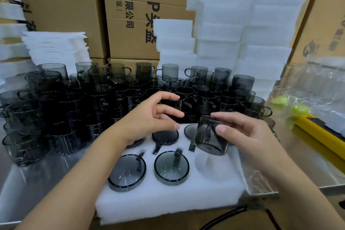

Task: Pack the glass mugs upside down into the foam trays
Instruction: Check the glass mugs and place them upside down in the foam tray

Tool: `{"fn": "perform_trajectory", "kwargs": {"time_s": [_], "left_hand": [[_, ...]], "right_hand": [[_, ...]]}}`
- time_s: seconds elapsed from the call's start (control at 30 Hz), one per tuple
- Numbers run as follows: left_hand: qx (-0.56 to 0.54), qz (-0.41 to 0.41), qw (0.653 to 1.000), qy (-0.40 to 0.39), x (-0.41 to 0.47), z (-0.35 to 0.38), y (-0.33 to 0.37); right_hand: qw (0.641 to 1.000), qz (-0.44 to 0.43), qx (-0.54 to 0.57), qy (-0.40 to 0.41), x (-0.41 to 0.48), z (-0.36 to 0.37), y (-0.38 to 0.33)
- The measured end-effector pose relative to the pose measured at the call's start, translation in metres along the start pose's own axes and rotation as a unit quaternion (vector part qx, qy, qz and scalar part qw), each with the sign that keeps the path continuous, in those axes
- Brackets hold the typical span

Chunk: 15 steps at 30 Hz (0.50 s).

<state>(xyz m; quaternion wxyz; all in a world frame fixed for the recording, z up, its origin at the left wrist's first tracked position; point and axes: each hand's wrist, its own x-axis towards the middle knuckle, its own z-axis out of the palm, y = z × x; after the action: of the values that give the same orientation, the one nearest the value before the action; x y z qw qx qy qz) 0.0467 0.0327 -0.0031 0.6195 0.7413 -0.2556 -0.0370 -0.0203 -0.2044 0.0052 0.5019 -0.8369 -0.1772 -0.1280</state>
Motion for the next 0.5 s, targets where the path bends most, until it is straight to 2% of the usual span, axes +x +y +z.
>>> {"fn": "perform_trajectory", "kwargs": {"time_s": [0.13, 0.37, 0.5], "left_hand": [[-0.002, -0.001, 1.0, 0.003, -0.001, -0.001, 0.0], [0.019, -0.004, 1.0, 0.014, -0.003, 0.001, 0.003], [0.023, -0.006, 1.0, 0.018, -0.003, 0.002, 0.003]], "right_hand": [[0.996, -0.015, -0.078, -0.034, -0.027, -0.003, 0.007], [0.996, -0.047, -0.07, -0.018, -0.033, 0.005, 0.009], [0.991, -0.057, -0.122, -0.01, -0.035, 0.006, 0.008]]}}
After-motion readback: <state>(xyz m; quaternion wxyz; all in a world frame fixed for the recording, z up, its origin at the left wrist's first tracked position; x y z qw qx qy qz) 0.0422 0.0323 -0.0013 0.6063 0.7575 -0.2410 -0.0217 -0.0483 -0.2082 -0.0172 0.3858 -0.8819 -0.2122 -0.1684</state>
